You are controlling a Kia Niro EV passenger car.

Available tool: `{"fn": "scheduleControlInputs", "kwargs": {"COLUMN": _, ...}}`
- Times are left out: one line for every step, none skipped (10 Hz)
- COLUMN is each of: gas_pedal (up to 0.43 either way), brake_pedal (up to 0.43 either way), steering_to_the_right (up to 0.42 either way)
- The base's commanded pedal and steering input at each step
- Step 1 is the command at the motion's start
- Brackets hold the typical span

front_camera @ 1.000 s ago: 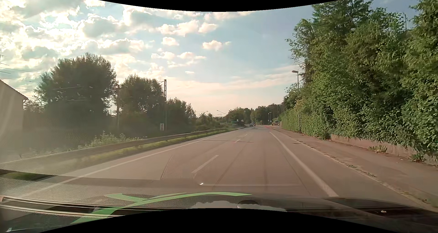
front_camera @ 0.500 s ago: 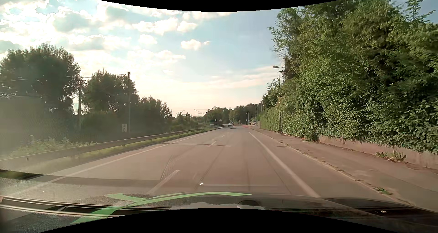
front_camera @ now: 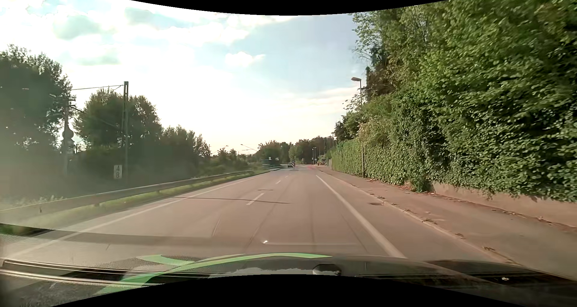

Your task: Follow the waypoints while adhering to traffic rules and regulations

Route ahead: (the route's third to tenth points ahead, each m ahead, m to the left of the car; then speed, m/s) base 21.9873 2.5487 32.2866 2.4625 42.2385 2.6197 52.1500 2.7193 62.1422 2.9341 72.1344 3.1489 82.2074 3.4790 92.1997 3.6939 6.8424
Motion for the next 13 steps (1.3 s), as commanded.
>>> {"fn": "scheduleControlInputs", "kwargs": {"gas_pedal": 0.28, "brake_pedal": 0.0, "steering_to_the_right": 0.01}}
{"fn": "scheduleControlInputs", "kwargs": {"gas_pedal": 0.28, "brake_pedal": 0.0, "steering_to_the_right": 0.009}}
{"fn": "scheduleControlInputs", "kwargs": {"gas_pedal": 0.268, "brake_pedal": 0.0, "steering_to_the_right": 0.01}}
{"fn": "scheduleControlInputs", "kwargs": {"gas_pedal": 0.268, "brake_pedal": 0.0, "steering_to_the_right": 0.01}}
{"fn": "scheduleControlInputs", "kwargs": {"gas_pedal": 0.26, "brake_pedal": 0.0, "steering_to_the_right": 0.008}}
{"fn": "scheduleControlInputs", "kwargs": {"gas_pedal": 0.26, "brake_pedal": 0.0, "steering_to_the_right": 0.005}}
{"fn": "scheduleControlInputs", "kwargs": {"gas_pedal": 0.26, "brake_pedal": 0.0, "steering_to_the_right": 0.004}}
{"fn": "scheduleControlInputs", "kwargs": {"gas_pedal": 0.26, "brake_pedal": 0.0, "steering_to_the_right": 0.004}}
{"fn": "scheduleControlInputs", "kwargs": {"gas_pedal": 0.26, "brake_pedal": 0.0, "steering_to_the_right": 0.004}}
{"fn": "scheduleControlInputs", "kwargs": {"gas_pedal": 0.26, "brake_pedal": 0.0, "steering_to_the_right": 0.004}}
{"fn": "scheduleControlInputs", "kwargs": {"gas_pedal": 0.197, "brake_pedal": 0.0, "steering_to_the_right": 0.004}}
{"fn": "scheduleControlInputs", "kwargs": {"gas_pedal": 0.15, "brake_pedal": 0.0, "steering_to_the_right": 0.001}}
{"fn": "scheduleControlInputs", "kwargs": {"gas_pedal": 0.138, "brake_pedal": 0.0, "steering_to_the_right": 0.001}}
